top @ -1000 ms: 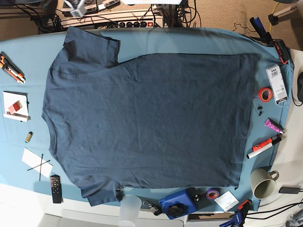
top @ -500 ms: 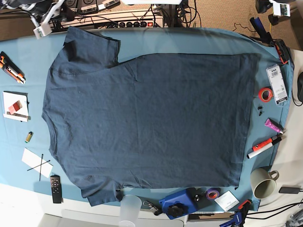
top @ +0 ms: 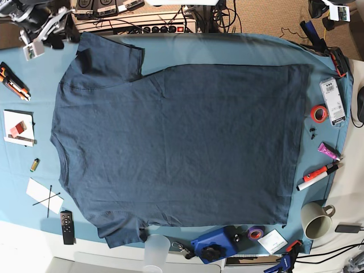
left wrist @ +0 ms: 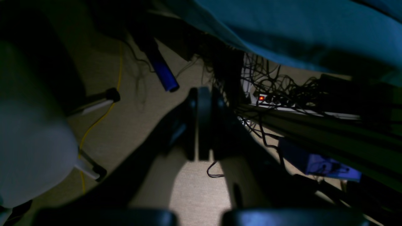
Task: Fold the T-shirt properly
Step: 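Move both grippers to the shirt's shoulder corners and grasp them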
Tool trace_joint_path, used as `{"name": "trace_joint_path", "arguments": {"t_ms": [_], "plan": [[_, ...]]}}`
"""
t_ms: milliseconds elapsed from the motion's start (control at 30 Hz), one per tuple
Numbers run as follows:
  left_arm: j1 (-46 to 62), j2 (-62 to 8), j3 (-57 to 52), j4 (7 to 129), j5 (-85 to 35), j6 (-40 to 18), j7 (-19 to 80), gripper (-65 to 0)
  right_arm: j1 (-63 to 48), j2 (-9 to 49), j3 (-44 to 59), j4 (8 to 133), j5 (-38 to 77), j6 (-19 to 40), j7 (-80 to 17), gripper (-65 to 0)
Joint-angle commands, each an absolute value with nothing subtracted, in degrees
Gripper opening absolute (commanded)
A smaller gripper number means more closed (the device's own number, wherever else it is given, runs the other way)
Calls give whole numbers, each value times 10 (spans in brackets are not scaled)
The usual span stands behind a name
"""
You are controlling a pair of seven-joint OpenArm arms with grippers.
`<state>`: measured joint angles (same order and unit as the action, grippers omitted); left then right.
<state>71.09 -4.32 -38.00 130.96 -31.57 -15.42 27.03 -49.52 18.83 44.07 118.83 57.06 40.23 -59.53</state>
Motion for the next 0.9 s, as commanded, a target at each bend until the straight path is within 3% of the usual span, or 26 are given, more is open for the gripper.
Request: {"name": "trace_joint_path", "arguments": {"t_ms": [0,400,800,867], "plan": [[721,-45,-384,1319,-320,-157,260,-650,-482,199,446,1173,573,400,-588,-324],[712,-45,-384,1319,-320,-157,257,-650,-349,220,432,964,641,400,-669,-324],[690,-45,-384,1319,-320,-157,257,-650,-313,211,299,878,612,400,-667,-324],[690,-45,-384,1319,-320,-157,257,-583,-317,211,303,879,620,400,-677,-324]]}}
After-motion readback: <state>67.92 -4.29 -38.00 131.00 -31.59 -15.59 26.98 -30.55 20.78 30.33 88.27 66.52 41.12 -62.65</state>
